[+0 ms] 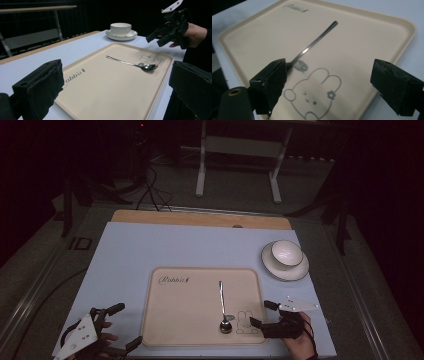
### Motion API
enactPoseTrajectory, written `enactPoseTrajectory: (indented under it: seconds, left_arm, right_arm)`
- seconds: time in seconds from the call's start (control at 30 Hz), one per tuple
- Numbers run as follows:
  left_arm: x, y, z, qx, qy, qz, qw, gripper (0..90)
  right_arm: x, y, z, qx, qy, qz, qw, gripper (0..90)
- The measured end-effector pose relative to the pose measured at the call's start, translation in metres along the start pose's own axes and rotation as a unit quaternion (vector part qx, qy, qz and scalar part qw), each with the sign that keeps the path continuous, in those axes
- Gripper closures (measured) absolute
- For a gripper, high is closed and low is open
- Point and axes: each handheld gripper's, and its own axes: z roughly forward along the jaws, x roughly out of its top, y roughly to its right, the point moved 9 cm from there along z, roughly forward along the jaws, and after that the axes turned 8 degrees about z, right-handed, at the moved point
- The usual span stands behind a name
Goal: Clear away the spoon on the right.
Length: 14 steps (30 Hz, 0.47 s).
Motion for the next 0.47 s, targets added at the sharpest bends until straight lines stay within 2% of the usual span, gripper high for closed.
enactPoseTrajectory:
  seconds: [0.1, 0.47]
  left_arm:
    - [-0.0001, 0.0003, -0.0002, -0.002, 0.000, -0.001, 1.0000, 0.0]
    - [0.0012, 0.0010, -0.0022, -0.003, 0.001, 0.002, 1.0000, 0.0]
  right_arm:
    - [-0.0004, 0.0029, 0.0006, -0.001, 0.003, 0.005, 1.0000, 13.3]
    - [-0.0064, 0.0051, 0.0057, -0.007, -0.012, 0.007, 0.9999, 13.3]
